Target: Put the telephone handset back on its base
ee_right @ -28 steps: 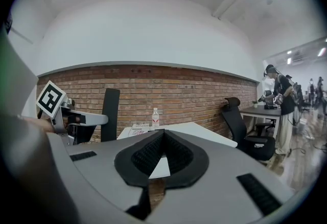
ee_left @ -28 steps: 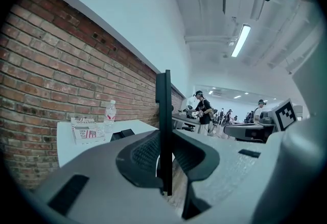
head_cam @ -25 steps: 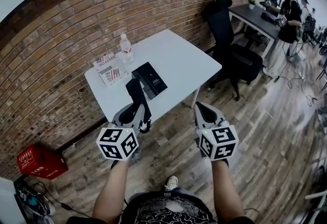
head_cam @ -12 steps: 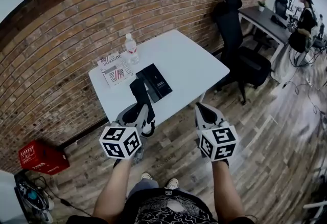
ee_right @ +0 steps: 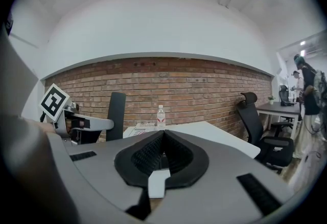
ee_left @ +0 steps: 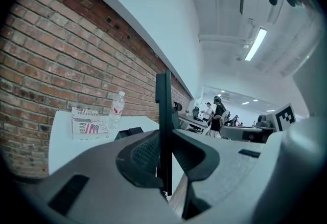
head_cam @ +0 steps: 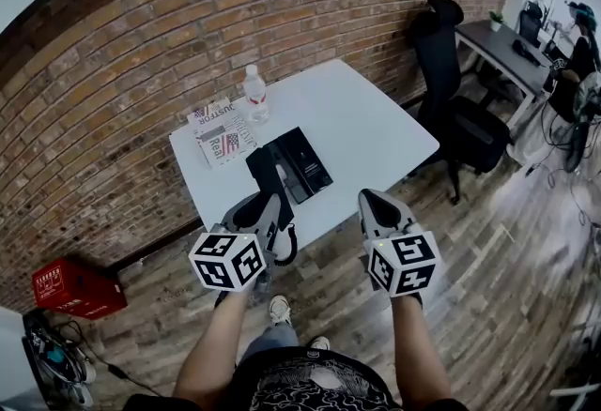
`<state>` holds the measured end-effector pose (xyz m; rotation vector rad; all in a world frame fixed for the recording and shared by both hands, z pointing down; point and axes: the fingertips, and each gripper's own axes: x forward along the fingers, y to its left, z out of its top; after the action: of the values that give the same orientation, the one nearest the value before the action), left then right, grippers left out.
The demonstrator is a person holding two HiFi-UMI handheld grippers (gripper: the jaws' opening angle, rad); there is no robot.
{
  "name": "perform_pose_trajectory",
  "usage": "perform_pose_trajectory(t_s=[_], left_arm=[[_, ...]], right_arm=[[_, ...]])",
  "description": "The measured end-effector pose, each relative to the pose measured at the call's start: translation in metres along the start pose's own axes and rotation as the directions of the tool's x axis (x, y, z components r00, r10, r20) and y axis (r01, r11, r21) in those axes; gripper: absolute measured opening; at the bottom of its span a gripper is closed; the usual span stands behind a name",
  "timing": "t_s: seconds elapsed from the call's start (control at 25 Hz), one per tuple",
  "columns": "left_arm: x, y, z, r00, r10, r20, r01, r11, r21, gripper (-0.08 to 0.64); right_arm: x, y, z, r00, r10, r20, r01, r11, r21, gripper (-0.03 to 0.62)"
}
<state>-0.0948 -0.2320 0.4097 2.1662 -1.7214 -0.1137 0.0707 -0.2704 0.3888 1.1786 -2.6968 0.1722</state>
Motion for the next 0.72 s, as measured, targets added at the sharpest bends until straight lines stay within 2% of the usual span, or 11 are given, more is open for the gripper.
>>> perform_pose_trajectory(t_s=[0.4,0.6,0.72], left_arm=[[0.049,0.051,-0.003,0.999,-0.046,-0.021,0.043,0.991,-0.129,0.072],[0.068,0.069,-0.013,0.997,-0.075,-0.031,0.066,0.973,-0.22,0.074],[0.078,0.078,-0.022,0.995,-0.095,-0.029,0.082,0.954,-0.288,0.073]], right_arm=[[0.067,0.001,0.007,1.0,-0.003,-0.021,0.003,1.0,-0.002,0.002],[0.091,0.003,0.007,0.999,-0.002,-0.035,0.002,1.0,0.0,0.002],[0.1,0.005,0.005,0.999,-0.002,-0.045,0.001,1.0,-0.003,0.002]])
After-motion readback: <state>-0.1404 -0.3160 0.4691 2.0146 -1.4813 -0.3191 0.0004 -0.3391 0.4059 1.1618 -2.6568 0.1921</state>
